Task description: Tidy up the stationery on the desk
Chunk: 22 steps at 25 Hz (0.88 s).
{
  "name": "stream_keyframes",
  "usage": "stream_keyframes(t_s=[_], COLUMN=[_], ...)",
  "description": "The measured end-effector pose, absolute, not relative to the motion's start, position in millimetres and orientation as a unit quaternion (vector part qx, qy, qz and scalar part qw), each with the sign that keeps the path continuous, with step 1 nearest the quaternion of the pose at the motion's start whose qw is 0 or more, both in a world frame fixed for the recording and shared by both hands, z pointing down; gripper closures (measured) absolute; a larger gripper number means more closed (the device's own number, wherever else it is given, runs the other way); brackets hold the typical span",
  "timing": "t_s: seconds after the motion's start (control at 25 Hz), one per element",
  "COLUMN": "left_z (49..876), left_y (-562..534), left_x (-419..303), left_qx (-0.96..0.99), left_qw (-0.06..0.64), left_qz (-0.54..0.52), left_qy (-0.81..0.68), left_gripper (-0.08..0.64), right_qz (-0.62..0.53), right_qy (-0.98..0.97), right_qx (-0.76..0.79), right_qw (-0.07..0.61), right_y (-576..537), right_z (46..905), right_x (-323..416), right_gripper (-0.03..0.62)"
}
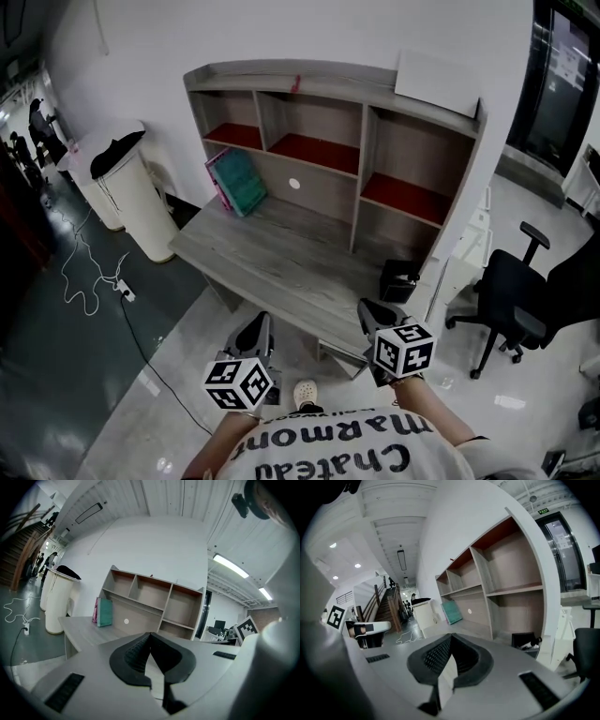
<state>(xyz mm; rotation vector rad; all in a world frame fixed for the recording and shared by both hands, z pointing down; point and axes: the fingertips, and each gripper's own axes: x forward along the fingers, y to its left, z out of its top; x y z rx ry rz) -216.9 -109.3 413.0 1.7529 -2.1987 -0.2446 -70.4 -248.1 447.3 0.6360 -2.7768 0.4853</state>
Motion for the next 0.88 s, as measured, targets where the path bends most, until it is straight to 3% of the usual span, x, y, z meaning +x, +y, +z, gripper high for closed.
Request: stream_keyframes(t_s=[0.88], left_z=[384], left_y=[-197], left_x=[-344], left_qx=[0.634], left_qw=[0.175], left_qz=[-0.110], left_qy=[-0.746], left_gripper=[0.545], right_qz=[0.163], right_qy=[-0.953], right_qx=[0.227], right_qw=[0.112], right_y=[-322], right_z=[415], right_x=[-191], right_gripper=[0.581])
